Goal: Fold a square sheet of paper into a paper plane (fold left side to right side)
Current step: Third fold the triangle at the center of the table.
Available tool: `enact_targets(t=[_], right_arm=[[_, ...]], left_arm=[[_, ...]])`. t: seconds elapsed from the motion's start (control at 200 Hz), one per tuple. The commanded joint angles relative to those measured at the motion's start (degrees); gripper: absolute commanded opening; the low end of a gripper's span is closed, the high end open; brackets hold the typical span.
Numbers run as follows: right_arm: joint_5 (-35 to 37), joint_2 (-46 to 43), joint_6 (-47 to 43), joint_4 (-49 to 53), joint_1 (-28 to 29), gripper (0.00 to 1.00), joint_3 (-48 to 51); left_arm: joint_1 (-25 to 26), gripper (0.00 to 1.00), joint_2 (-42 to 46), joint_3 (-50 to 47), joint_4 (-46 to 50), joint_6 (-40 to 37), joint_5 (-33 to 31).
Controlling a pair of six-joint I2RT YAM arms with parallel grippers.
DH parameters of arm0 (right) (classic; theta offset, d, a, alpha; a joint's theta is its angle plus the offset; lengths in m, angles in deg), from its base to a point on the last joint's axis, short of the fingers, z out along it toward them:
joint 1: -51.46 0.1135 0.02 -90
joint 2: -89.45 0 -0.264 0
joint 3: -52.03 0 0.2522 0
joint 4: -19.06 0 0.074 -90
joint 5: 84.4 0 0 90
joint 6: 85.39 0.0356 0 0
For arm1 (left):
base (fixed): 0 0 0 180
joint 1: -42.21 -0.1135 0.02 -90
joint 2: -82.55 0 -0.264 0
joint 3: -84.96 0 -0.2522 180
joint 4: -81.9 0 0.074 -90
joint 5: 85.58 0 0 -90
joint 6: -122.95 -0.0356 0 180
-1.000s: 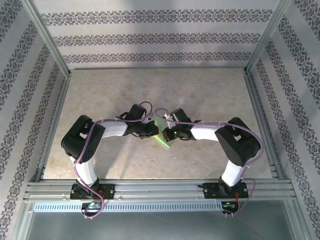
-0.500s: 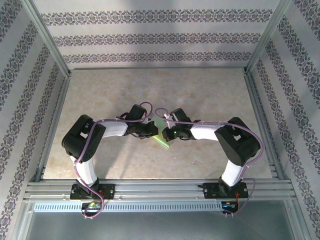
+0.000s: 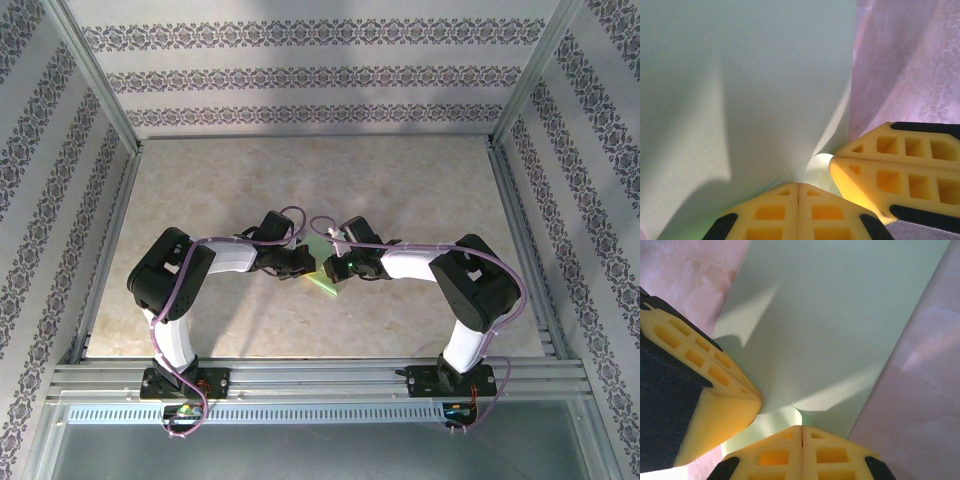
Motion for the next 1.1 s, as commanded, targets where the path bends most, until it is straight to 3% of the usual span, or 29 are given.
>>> enact_targets(t=[0.0, 0.34, 0.66, 0.819, 0.959, 1.094], right_arm=[[0.75, 2.96, -0.34, 5.66, 0.89, 0.00, 0.58], [0.19, 1.16, 0.39, 6.50, 0.12, 0.03, -0.71], [-0.29, -2.71, 0.87, 9.84, -1.96, 0.27, -4.73], [0.40, -6.80, 1.86, 16.32, -3.74, 0.40, -6.21], [-3.52, -12.42, 4.78, 22.05, -4.89, 0.39, -6.02], [-11.33, -15.16, 9.34, 22.92, -4.64, 0.28, -4.95]], left_arm=[[0.64, 0.07, -1.78, -0.22, -0.23, -1.17, -0.96], [0.60, 0.05, -3.33, -1.57, 2.21, -1.32, -2.77], [0.66, 0.04, -3.74, -2.54, 5.04, -1.77, -4.71], [0.62, 0.04, -3.82, -2.51, 4.94, -1.68, -4.80], [0.59, 0.04, -3.84, -2.16, 4.80, -1.63, -4.75], [0.65, 0.04, -3.96, -1.86, 4.91, -1.68, -4.73]])
